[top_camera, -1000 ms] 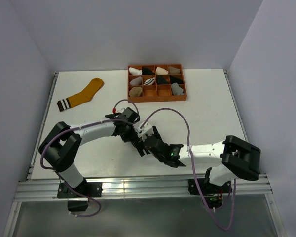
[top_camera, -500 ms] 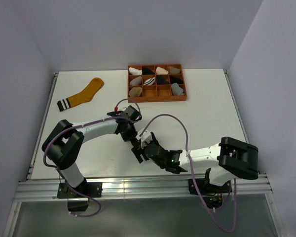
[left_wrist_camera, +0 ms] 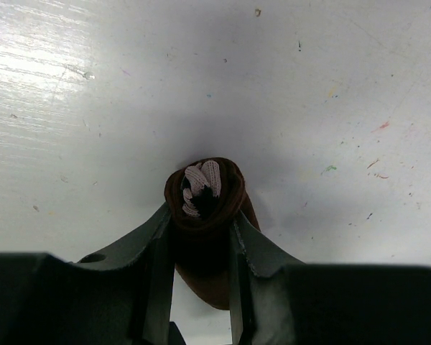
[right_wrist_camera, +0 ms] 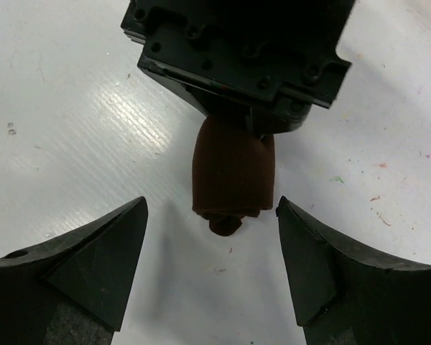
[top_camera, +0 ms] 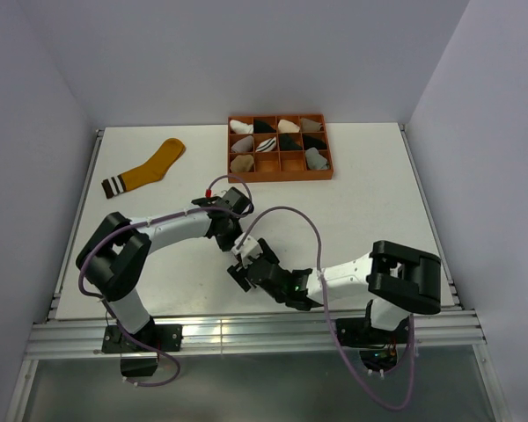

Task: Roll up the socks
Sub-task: Pick up the sock at the center of the board.

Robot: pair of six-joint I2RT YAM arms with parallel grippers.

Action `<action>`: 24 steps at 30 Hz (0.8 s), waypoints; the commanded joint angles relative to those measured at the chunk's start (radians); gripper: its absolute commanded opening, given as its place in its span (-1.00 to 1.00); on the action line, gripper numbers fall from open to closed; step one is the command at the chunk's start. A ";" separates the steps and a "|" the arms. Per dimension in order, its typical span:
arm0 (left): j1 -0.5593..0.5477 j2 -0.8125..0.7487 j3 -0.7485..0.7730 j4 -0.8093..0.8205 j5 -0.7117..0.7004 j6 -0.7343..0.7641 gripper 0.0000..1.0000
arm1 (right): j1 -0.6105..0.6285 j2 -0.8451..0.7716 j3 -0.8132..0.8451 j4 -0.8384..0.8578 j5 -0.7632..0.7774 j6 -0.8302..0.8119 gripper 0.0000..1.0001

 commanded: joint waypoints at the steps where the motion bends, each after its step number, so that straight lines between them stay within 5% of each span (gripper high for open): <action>1: -0.004 0.043 -0.008 -0.076 -0.009 0.030 -0.99 | 0.011 0.042 0.067 0.040 0.049 -0.046 0.59; 24: -0.006 0.038 -0.036 -0.044 0.032 0.030 -0.99 | 0.005 0.280 0.176 0.042 0.065 -0.065 0.27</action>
